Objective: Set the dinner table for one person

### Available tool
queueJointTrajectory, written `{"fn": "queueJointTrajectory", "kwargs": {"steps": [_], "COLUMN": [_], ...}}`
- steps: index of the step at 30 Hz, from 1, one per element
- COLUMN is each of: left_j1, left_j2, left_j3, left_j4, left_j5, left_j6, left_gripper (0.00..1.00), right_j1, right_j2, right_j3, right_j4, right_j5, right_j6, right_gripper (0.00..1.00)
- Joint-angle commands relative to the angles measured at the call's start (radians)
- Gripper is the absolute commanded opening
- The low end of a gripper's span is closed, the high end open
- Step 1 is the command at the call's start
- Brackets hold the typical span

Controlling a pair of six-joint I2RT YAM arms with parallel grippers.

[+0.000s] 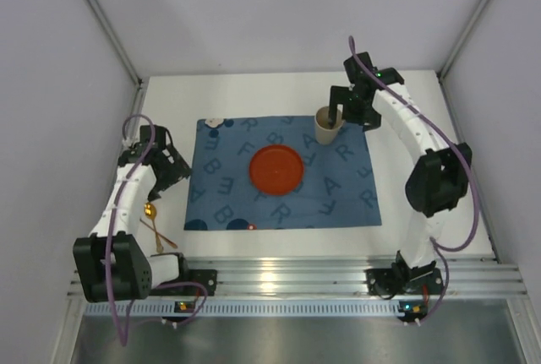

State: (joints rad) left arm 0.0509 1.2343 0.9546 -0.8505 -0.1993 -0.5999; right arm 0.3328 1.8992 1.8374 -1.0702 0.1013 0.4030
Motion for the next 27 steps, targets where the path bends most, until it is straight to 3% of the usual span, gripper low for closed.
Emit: {"fn": "queueJointTrajectory", "kwargs": {"steps": [1,6,14,27], "left_j1": [0.116,0.196,0.303,0.328], "left_j2": [-0.003,0.062,0.249,0.378], "left_j3": [-0.052,-0.060,-0.065,-0.071], "left_j4": [-0.033,0.022,0.119,0.160], "left_j5": [-0.042,-0.025,0.001,0.011], "left_j6": [-0.011,-0.037,0.051,0.060], "left_gripper": [0.97,0.94,0.96,0.94], "right_j1": [0.034,0.038,0.041,0.092], "right_j2": [-0.196,-0.256,-0.267,-0.210], "right_j3": [-0.076,-0.153,-0.158,-0.147], "right_j4": [0.050,0.013,-0.066,-0.112], "right_j5": [-0.014,-0.040,-0.045,-0.026], "right_j6": [0.000,-0.015,-0.041,-0.003], "right_gripper": [1.00,1.00,1.00,1.00]}}
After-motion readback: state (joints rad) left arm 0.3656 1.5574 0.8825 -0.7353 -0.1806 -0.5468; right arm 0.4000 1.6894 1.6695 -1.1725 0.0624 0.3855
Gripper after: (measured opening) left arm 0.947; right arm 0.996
